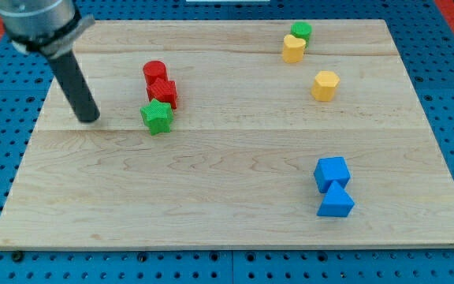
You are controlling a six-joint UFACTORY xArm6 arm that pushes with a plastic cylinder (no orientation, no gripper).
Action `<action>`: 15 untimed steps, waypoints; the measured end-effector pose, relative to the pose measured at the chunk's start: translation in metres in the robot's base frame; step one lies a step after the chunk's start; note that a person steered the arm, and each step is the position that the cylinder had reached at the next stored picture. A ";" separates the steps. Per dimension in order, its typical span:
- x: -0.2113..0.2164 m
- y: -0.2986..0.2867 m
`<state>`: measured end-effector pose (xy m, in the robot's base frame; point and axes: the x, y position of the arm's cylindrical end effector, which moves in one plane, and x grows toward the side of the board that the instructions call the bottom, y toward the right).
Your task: Move green circle towards the center of the board
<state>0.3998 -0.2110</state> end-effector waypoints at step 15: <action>-0.203 0.340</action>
<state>0.1970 0.1291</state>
